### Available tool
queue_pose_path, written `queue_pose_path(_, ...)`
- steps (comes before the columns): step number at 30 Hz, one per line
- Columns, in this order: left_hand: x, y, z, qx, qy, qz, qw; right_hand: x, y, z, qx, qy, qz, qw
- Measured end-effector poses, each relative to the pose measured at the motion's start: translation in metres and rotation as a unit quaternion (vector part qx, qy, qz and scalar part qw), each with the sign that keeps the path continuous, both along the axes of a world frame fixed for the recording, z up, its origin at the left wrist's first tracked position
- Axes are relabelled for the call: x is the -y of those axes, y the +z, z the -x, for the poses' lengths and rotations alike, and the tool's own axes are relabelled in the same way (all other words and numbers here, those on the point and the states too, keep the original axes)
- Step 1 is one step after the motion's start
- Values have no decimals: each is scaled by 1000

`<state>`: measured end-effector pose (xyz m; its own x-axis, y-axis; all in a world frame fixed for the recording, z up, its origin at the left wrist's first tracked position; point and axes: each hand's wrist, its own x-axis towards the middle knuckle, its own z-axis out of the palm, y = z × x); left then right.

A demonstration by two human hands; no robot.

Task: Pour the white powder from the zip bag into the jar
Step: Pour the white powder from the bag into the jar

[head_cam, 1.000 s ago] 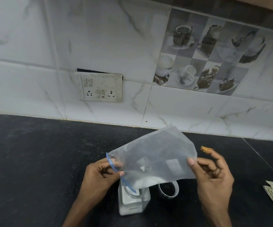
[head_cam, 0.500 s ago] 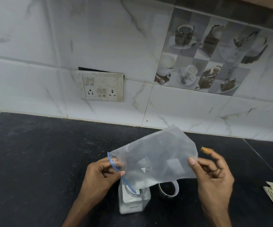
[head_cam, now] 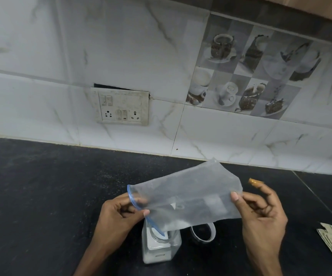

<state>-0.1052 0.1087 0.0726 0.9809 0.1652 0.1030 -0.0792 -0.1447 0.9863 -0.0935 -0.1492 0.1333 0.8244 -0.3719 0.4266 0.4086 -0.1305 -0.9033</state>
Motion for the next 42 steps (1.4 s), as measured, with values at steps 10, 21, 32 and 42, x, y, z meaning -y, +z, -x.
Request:
queue_pose_path(10,-1,-5,1,-4,1,3,1000,-1,0,-2,3,19,1,1000)
queue_pose_path(21,1,-8,0,-2,7,19,1000,-1,5,-4,4,30,3,1000)
queue_pose_path(32,3,-6,3,20,6,36,999,-3,6,-6,17,13,-6,1000)
queue_pose_path(42,6,3,-5,44,0,44,998,17,-4,-7,0,-20,-26,999)
